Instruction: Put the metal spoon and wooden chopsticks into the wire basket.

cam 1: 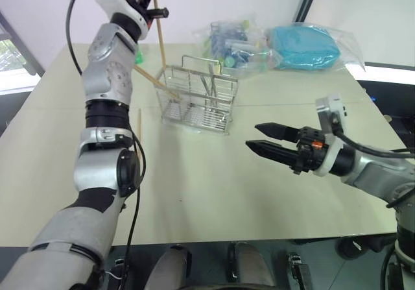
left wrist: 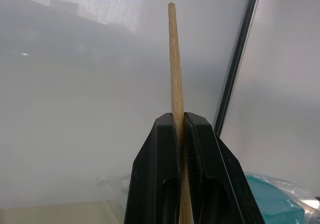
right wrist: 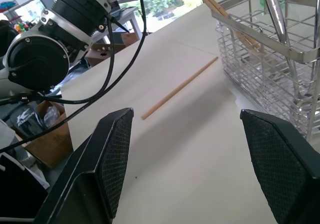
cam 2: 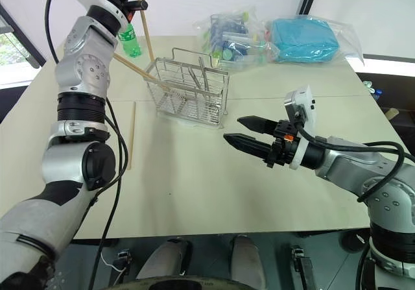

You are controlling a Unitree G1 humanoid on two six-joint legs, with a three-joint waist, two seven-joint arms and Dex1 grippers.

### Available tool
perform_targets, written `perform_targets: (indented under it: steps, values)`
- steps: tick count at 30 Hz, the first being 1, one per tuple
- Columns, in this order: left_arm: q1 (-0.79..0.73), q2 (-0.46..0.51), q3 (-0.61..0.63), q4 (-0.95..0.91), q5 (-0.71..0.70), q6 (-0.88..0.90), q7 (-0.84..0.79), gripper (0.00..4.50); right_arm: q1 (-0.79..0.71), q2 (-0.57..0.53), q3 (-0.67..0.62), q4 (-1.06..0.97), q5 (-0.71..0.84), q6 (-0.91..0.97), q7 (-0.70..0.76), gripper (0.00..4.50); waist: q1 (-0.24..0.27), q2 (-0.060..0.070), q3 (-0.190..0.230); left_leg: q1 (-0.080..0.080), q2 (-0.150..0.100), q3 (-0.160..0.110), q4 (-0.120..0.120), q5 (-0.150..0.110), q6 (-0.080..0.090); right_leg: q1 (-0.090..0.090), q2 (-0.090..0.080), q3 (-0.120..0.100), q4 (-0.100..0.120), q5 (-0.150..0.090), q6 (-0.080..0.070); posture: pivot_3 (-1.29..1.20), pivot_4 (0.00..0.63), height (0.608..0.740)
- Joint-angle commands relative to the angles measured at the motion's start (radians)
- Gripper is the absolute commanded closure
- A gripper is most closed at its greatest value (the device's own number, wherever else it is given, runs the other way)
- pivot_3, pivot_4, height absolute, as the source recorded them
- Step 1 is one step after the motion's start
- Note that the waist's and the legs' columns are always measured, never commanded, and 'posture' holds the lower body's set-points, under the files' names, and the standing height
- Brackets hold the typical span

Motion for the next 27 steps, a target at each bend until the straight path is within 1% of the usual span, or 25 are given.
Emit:
perform_targets:
  steps: [1,2,5,6,7,8,12,23,27]
  values:
    - [-0.009,-0.005,0.008,-0.028,-0.011,-0.010,0.000,3.38,-0.007,-0.017,-0.030,-0.031,0.025,-0.023,-0.007,0.96,0.000,0.000,0.000,0.000,0.000,0.000,0.000,0.000,0.000,0.000,0.000,0.000,0.000,0.000,0.000,0.00,0.150,0.709]
    - [-0.009,-0.007,0.011,-0.029,-0.017,-0.005,-0.001,2.95,-0.008,-0.019,-0.030,-0.029,0.026,-0.024,-0.008,0.96,0.001,0.000,0.000,0.000,0.000,0.000,0.000,0.000,0.000,0.000,0.000,0.000,0.000,0.000,0.000,0.00,0.150,0.709]
    - [-0.002,-0.012,0.018,-0.049,-0.038,0.015,-0.005,1.45,-0.013,-0.022,-0.028,-0.020,0.026,-0.026,-0.012,0.96,0.001,0.000,0.000,0.000,0.000,0.000,0.000,0.000,0.000,0.000,0.000,0.000,0.000,0.000,0.000,0.00,0.150,0.709]
    - [0.001,-0.012,0.021,-0.058,-0.044,0.022,-0.004,0.84,-0.015,-0.023,-0.026,-0.017,0.026,-0.027,-0.012,0.96,0.000,0.000,0.000,0.000,0.000,0.000,0.000,0.000,0.001,0.000,0.000,0.000,0.000,0.000,0.000,0.00,0.150,0.709]
    - [0.004,-0.010,0.022,-0.067,-0.049,0.028,-0.004,0.49,-0.016,-0.023,-0.025,-0.015,0.025,-0.028,-0.012,0.96,0.000,0.000,0.000,0.000,0.000,0.000,0.000,-0.001,0.002,0.000,0.000,0.000,0.000,0.000,0.000,0.00,0.150,0.709]
    - [0.007,-0.008,0.024,-0.076,-0.054,0.038,-0.001,0.01,-0.016,-0.023,-0.024,-0.013,0.025,-0.029,-0.012,0.96,0.000,0.000,0.000,0.000,0.000,0.000,0.000,-0.002,0.004,0.000,0.000,0.000,0.000,0.000,0.000,0.00,0.150,0.709]
    - [0.004,0.016,0.045,-0.110,-0.074,0.093,0.023,0.01,-0.021,-0.016,-0.013,-0.001,0.011,-0.035,-0.007,0.96,-0.001,0.000,0.000,0.000,0.000,0.000,0.000,-0.002,0.004,0.000,0.000,0.000,0.000,0.000,0.000,0.00,0.150,0.709]
    - [-0.087,0.154,0.090,-0.229,-0.137,0.287,0.066,0.01,-0.044,0.004,0.030,0.037,-0.038,-0.060,0.024,0.96,0.001,0.000,0.000,0.000,0.000,0.000,0.000,-0.002,0.004,0.000,0.000,0.000,0.000,0.000,0.000,0.00,0.150,0.709]
    - [-0.186,0.300,0.089,-0.176,-0.118,0.454,0.086,0.01,-0.052,0.007,0.045,0.048,-0.060,-0.064,0.049,0.96,-0.005,0.000,0.000,0.000,0.000,0.000,0.000,-0.002,0.004,0.000,0.001,0.000,0.000,0.000,0.000,0.00,0.150,0.709]
